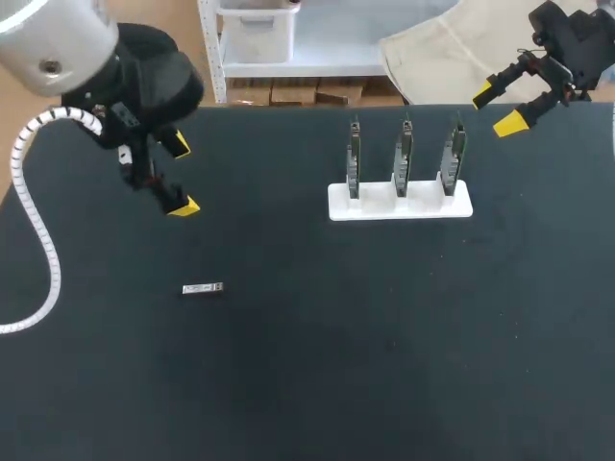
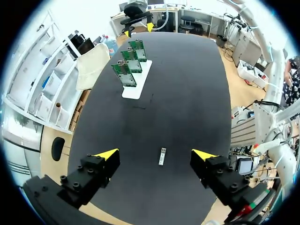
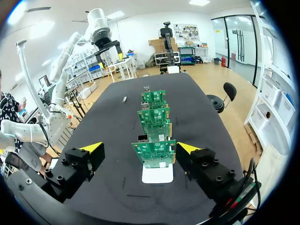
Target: Pick up the optical module with the left hand, and insert it into the network port with the right hand.
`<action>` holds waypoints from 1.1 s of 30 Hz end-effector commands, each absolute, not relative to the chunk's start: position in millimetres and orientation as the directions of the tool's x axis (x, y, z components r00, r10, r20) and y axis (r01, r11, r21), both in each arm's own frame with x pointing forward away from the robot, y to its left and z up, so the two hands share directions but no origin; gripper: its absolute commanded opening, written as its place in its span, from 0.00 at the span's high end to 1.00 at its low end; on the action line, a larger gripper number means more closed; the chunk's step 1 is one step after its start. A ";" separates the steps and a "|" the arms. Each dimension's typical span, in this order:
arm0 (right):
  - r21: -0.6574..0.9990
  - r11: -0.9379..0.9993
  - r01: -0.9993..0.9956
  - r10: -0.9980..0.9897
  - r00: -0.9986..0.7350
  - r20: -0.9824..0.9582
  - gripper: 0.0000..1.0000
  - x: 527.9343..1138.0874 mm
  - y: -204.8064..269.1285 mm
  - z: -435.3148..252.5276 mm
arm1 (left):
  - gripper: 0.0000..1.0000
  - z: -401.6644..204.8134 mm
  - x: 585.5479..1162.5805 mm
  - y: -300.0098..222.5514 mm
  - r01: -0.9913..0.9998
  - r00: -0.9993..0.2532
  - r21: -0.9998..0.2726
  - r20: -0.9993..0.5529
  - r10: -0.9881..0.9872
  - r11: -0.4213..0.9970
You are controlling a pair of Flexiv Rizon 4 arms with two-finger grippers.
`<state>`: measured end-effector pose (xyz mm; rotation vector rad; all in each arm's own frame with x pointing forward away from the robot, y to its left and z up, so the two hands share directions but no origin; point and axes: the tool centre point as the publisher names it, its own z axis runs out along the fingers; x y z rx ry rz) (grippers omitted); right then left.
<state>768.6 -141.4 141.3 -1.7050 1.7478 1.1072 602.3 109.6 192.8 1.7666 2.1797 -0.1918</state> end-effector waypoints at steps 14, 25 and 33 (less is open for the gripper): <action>0.230 -0.093 -0.969 -0.602 -0.130 -0.788 0.00 770.5 -141.4 141.1 | 0.00 145.6 593.7 74.0 0.983 -0.048 0.175 -0.060 0.997 0.057; 0.230 -0.093 -0.969 -0.602 -0.130 -0.788 0.00 770.5 -141.4 141.1 | 0.00 87.5 569.6 116.7 0.976 -0.174 0.148 0.083 0.981 0.161; 0.230 -0.093 -0.969 -0.602 -0.130 -0.788 0.00 770.5 -141.4 141.1 | 0.00 63.8 565.8 126.8 0.980 -0.168 0.119 0.073 0.983 0.159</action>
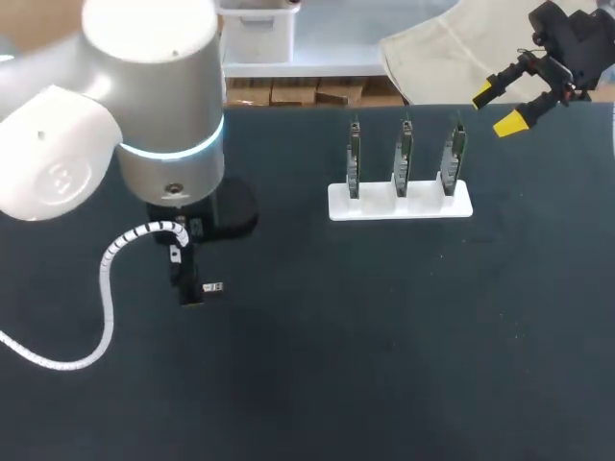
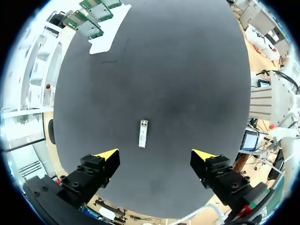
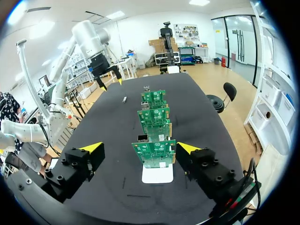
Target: Pick up the optical module with the left hand, and insert it into the network port with the right hand.
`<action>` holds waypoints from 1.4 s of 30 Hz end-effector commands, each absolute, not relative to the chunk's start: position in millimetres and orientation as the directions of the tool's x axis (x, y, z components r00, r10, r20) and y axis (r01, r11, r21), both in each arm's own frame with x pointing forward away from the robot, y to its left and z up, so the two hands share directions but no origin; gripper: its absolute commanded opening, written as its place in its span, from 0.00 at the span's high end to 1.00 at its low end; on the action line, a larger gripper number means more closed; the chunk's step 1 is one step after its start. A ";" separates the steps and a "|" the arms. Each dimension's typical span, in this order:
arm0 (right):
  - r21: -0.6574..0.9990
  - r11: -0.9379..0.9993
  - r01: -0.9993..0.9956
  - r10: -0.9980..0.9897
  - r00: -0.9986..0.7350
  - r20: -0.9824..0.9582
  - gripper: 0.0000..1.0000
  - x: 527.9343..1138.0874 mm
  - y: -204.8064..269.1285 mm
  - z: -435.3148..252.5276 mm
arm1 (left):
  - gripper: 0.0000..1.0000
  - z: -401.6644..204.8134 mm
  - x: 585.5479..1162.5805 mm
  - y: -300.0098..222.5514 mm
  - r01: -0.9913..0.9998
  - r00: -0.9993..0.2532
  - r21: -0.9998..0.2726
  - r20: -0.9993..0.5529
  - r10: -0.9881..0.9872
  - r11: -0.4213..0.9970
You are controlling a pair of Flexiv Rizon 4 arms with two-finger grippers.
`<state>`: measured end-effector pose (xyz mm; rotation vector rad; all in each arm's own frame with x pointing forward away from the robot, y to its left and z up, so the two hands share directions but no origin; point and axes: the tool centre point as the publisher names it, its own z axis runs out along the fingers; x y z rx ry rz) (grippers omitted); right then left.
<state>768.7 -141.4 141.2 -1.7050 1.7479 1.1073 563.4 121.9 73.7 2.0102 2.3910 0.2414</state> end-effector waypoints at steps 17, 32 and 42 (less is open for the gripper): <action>0.230 -0.093 -0.969 -0.602 -0.130 -0.788 0.00 770.5 -141.4 141.1 | 0.00 17.3 561.8 149.2 0.981 -0.194 0.041 0.119 0.974 0.190; 0.230 -0.093 -0.969 -0.602 -0.130 -0.788 0.00 770.5 -141.4 141.1 | 0.00 8.1 566.9 158.4 0.973 -0.229 0.014 0.072 0.971 0.228; 0.230 -0.093 -0.969 -0.602 -0.130 -0.788 0.00 770.5 -141.4 141.1 | 0.00 6.1 573.3 153.0 0.976 -0.219 -0.005 0.005 0.976 0.219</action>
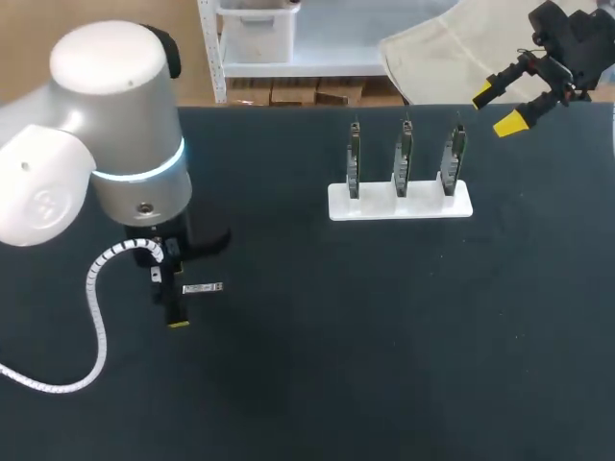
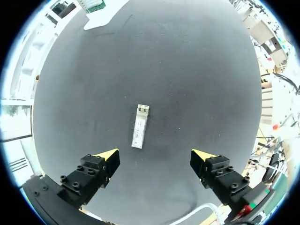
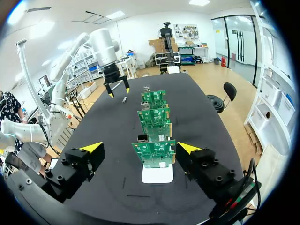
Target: Pick up the optical module with the left hand, and insert it into the network port with the right hand.
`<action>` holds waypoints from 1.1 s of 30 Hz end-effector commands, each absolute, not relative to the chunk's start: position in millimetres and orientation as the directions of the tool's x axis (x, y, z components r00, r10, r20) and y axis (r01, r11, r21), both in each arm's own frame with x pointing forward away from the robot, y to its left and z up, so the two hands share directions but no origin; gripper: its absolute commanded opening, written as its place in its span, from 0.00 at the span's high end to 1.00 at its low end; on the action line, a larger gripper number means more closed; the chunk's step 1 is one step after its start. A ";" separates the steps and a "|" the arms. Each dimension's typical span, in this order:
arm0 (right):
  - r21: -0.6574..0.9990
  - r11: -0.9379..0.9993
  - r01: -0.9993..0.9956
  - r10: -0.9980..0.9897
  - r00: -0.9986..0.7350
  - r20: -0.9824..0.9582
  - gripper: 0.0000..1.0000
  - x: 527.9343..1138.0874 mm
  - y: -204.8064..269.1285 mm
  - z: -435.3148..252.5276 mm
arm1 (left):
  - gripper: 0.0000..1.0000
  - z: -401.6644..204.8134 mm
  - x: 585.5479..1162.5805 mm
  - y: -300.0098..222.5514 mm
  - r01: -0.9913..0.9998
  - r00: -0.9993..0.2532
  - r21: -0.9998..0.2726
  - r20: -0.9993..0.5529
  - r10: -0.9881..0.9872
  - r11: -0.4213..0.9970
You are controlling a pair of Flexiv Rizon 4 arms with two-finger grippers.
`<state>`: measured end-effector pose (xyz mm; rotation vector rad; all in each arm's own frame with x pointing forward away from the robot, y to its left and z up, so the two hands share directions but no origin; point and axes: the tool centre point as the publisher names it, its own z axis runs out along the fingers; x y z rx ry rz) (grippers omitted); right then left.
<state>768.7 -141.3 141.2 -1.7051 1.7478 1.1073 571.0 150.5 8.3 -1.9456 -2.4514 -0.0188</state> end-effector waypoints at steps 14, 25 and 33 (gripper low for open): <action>0.230 -0.093 -0.969 -0.602 -0.130 -0.788 0.00 770.5 -141.4 141.1 | 0.00 -4.5 570.7 134.9 0.987 -0.156 -0.041 0.004 0.988 0.156; 0.230 -0.093 -0.969 -0.602 -0.130 -0.788 0.00 770.5 -141.4 141.1 | 0.00 -5.9 574.1 136.0 0.985 -0.167 -0.032 0.018 0.986 0.168; 0.230 -0.093 -0.969 -0.602 -0.130 -0.788 0.00 770.5 -141.4 141.1 | 0.00 -7.0 575.7 142.6 0.983 -0.182 -0.029 0.034 0.983 0.183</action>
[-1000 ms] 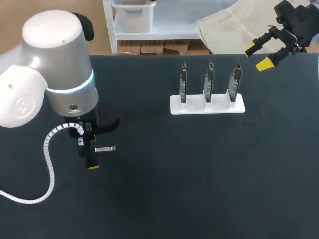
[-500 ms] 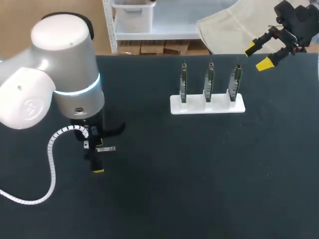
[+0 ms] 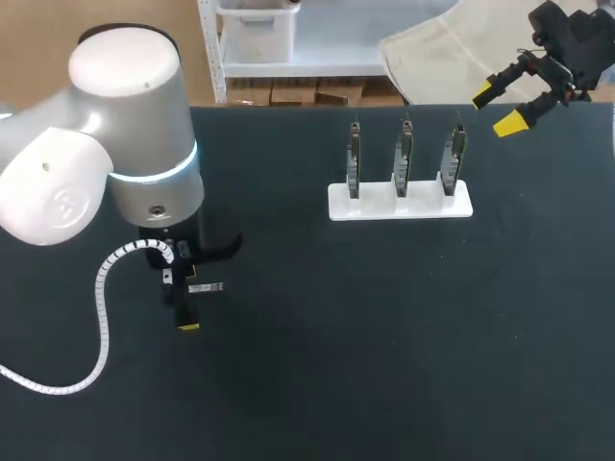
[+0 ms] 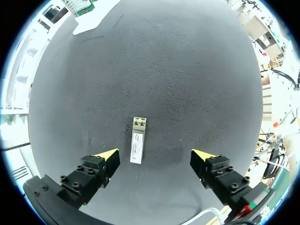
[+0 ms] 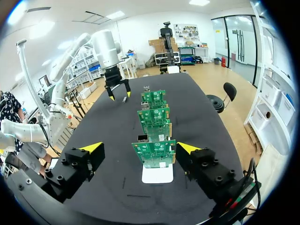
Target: Pick up the optical module with the left hand, and insert it into the network port with the right hand.
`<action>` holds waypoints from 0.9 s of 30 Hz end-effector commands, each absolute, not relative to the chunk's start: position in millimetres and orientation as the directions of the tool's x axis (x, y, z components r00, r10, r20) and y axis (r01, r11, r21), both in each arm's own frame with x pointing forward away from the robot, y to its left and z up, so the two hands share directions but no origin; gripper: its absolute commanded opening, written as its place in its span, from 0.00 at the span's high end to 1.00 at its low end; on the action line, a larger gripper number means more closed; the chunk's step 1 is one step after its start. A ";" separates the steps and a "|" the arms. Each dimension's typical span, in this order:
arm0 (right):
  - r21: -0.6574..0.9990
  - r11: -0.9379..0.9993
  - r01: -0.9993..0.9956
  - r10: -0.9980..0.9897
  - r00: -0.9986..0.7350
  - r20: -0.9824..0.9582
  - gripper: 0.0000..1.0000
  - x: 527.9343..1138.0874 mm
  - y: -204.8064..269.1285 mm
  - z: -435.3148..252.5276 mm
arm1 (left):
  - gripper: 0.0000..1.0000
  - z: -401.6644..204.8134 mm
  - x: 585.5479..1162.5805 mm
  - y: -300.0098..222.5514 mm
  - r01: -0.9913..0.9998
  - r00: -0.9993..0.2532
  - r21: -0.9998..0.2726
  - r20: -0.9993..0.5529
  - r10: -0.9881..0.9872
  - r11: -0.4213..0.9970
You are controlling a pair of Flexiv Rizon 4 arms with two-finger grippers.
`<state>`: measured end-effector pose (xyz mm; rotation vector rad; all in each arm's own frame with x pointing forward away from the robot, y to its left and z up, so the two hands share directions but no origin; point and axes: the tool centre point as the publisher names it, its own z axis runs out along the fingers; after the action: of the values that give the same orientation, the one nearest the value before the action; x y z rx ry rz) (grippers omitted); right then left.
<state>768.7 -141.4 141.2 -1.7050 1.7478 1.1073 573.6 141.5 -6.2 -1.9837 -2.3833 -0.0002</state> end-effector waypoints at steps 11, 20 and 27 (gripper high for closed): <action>0.230 -0.093 -0.969 -0.602 -0.130 -0.788 0.00 770.5 -141.4 141.1 | 0.00 -9.7 579.7 144.9 0.980 -0.193 -0.031 0.045 0.980 0.195; 0.230 -0.093 -0.969 -0.602 -0.130 -0.788 0.00 770.5 -141.4 141.1 | 0.00 -8.5 584.4 146.7 0.979 -0.201 -0.027 0.046 0.979 0.202; 0.230 -0.093 -0.969 -0.602 -0.130 -0.788 0.00 770.5 -141.4 141.1 | 0.00 -7.9 586.1 144.7 0.981 -0.192 -0.027 0.041 0.981 0.193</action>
<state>768.7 -141.4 141.2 -1.7050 1.7478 1.1073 583.7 145.2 -7.3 -1.9647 -2.3937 -0.0121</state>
